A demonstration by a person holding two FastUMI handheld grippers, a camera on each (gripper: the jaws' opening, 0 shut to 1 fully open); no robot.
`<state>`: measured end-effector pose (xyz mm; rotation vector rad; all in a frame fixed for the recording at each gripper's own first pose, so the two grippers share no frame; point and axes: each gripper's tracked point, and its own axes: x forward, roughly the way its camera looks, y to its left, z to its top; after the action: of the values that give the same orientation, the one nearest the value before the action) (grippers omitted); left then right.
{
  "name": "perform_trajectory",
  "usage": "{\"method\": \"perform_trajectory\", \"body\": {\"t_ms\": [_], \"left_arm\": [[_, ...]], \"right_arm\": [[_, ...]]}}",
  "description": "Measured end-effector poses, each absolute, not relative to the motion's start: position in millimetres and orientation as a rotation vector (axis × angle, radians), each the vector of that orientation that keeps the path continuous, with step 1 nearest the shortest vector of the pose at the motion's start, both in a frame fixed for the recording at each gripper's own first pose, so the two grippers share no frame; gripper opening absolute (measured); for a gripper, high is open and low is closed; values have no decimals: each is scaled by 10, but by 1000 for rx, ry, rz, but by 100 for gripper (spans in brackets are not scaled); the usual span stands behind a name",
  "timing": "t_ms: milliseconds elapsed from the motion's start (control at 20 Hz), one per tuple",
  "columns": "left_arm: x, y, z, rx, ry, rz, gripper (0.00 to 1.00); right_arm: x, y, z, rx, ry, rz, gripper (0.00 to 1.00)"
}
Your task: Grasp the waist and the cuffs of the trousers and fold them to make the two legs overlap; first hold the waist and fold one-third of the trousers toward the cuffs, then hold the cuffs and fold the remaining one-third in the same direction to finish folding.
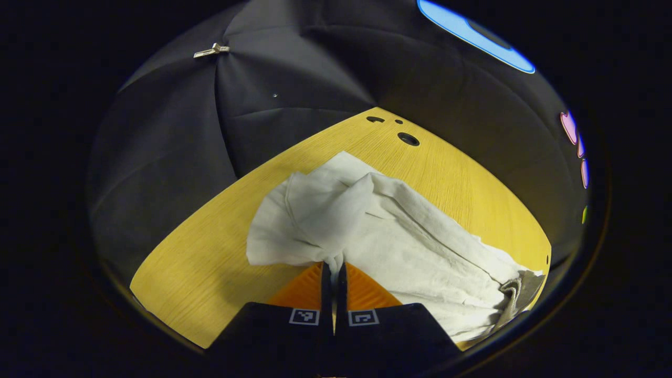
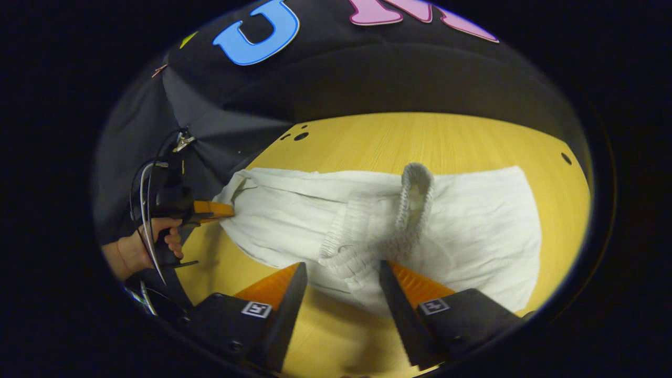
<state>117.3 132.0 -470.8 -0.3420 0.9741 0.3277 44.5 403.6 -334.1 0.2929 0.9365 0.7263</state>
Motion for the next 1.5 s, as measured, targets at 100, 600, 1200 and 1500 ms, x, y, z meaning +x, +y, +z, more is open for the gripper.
{"method": "perform_trajectory", "body": {"t_ms": [100, 600, 1200, 1500], "left_arm": [[1180, 1323, -4701, -343, 971, 322, 6], [1419, 1263, -4303, -192, 858, 252, 2], [1981, 452, -3315, 15, 626, 66, 5], [2078, -267, -2946, 142, 523, -67, 6]], "right_arm": [[474, 4045, -3305, 300, 920, 714, 97], [687, 3283, -3022, 347, 812, 547, 96], [670, 1937, -3145, 386, 833, 266, 97], [536, 1448, -3225, 414, 838, 178, 97]]}}
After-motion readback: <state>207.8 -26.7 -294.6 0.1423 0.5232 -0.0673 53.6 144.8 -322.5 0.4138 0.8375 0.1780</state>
